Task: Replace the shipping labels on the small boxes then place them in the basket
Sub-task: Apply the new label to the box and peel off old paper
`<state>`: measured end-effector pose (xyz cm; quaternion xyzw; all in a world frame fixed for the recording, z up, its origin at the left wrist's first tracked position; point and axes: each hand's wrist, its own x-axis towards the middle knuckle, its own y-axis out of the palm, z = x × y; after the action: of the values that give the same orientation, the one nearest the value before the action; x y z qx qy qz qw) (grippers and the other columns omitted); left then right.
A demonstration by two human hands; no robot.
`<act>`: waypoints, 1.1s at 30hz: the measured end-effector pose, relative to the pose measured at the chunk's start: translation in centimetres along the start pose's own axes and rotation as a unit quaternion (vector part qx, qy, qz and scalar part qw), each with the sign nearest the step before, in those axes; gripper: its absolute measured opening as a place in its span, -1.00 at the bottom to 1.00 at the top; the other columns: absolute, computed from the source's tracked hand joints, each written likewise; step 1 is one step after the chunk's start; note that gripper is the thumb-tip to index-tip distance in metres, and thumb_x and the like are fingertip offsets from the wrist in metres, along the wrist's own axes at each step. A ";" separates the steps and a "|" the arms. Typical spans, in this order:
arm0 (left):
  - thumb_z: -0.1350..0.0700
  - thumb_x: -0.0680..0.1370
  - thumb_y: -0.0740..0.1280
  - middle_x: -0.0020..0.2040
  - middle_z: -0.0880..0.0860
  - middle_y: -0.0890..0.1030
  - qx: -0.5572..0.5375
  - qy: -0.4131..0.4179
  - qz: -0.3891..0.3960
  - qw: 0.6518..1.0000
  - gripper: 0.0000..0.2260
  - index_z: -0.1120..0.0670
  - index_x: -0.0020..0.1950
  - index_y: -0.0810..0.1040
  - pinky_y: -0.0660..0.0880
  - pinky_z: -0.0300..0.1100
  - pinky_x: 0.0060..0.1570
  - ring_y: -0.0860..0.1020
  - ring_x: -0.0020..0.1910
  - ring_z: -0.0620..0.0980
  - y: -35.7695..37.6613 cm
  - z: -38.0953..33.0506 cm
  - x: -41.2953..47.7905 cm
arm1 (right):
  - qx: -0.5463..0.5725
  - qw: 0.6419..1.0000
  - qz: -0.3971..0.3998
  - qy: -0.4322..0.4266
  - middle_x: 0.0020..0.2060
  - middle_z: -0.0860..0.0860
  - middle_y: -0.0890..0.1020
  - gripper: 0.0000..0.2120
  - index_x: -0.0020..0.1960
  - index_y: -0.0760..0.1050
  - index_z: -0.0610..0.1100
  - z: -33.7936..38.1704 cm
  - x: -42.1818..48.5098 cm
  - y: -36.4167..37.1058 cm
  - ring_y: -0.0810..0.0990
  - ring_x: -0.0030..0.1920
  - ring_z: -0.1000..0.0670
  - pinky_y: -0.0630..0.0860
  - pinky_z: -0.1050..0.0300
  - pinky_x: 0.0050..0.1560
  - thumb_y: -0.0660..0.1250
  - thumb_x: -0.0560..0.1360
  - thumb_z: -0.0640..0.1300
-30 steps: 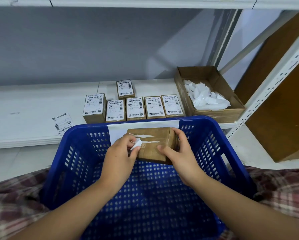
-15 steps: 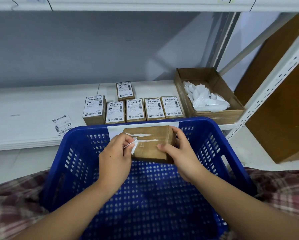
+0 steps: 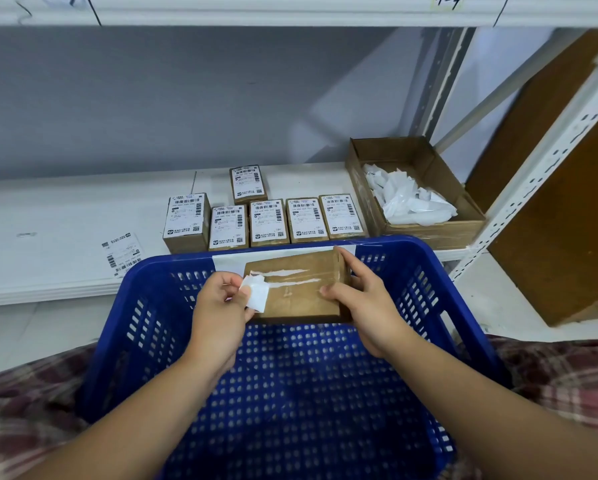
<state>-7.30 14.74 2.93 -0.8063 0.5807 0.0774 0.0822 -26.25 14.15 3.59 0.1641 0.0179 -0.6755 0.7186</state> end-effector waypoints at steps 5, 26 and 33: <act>0.28 0.60 0.22 0.10 0.14 0.52 -0.085 -0.109 -0.011 0.990 -0.86 0.09 -0.10 0.47 0.56 -0.32 -0.35 0.53 0.08 0.05 -0.4 -0.6 0.8 | 0.021 1.000 0.011 0.015 0.20 -0.10 0.61 -0.37 0.45 0.37 0.00 0.1 0.2 -0.5 0.64 0.15 -0.11 0.58 -0.06 0.18 0.34 0.46 -0.41; 0.08 0.58 0.27 -0.06 0.00 0.61 -0.101 -0.095 0.015 0.990 -0.89 0.06 -0.11 0.53 0.54 -0.21 -0.13 0.57 -0.06 -0.07 -0.9 -1.6 0.4 | 0.001 0.999 0.015 0.050 0.17 -0.05 0.65 -0.51 0.39 0.46 0.00 0.1 0.6 -1.3 0.68 0.03 0.00 0.61 0.08 0.00 0.32 0.50 -0.32; 0.05 0.39 0.51 0.16 -0.04 0.47 0.269 0.098 0.021 0.958 -0.51 0.04 0.26 0.43 0.45 -0.08 0.16 0.49 0.10 -0.05 -0.7 1.2 0.7 | -0.018 0.999 0.023 0.044 0.27 -0.05 0.56 -0.39 0.41 0.41 0.12 -0.3 0.3 -1.0 0.62 0.18 -0.10 0.55 -0.12 0.24 0.46 0.43 -0.23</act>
<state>-6.47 14.54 1.64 -0.7456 0.6019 -0.1594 0.2375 -27.18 13.88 2.99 0.1811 0.0574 -0.6506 0.7352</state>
